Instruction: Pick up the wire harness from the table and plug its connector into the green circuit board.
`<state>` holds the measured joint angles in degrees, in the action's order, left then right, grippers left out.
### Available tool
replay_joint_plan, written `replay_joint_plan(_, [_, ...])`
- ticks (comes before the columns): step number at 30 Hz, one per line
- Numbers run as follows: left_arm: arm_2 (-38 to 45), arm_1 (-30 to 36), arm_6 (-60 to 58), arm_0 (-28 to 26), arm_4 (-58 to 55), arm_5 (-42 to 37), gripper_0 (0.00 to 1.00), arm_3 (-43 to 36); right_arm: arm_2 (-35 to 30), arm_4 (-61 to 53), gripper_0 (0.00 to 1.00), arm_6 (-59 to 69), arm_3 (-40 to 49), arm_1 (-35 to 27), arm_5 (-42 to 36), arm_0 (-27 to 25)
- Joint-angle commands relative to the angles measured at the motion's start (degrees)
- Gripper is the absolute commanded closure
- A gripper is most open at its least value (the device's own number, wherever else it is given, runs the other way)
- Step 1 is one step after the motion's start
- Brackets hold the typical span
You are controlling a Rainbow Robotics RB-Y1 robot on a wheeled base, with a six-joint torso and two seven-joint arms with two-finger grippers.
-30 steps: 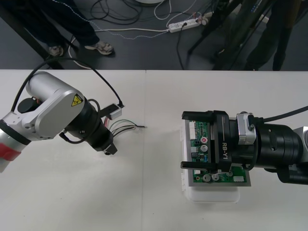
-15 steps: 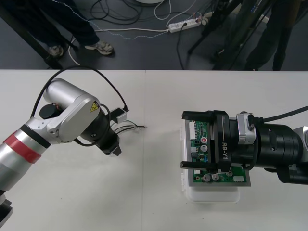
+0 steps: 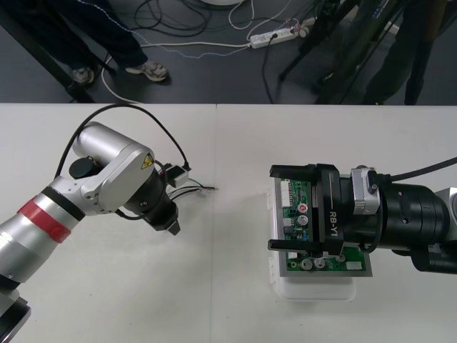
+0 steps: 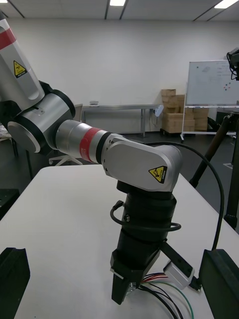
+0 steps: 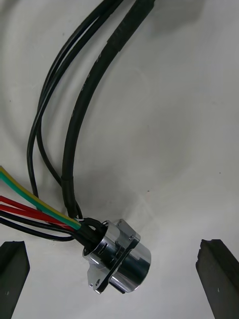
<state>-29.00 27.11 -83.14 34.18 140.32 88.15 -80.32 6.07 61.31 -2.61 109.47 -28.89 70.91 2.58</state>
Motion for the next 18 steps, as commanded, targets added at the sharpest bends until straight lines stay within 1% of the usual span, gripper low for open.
replay_joint_plan(1, [-0.62, -1.45, 4.04, 2.47, 1.01, 1.85, 0.01, 0.51, 0.26, 0.22, 0.0, -1.61, 2.15, 0.77, -0.33, 1.29])
replay_joint_plan(4, [-0.79, -1.45, 4.04, 2.47, 1.18, 1.85, 0.02, 0.6, 0.26, 0.22, 0.0, -1.61, 2.15, 0.77, -0.33, 1.29])
replay_joint_plan(6, [-1.23, -1.36, 4.04, 2.38, 1.36, 1.85, 0.05, 0.6, 0.26, 0.22, 0.0, -1.61, 2.15, 0.77, -0.33, 1.29])
replay_joint_plan(11, [-1.32, -1.45, 4.04, 2.47, 1.27, 1.85, 0.07, 1.04, 0.26, 0.22, 0.0, -1.69, 2.15, 0.77, -0.33, 1.2])
replay_joint_plan(18, [-1.32, -1.45, 4.04, 2.21, 0.74, 1.85, 0.07, 2.71, 0.26, 0.22, 0.0, -1.69, 2.15, 0.77, -0.33, 1.29])
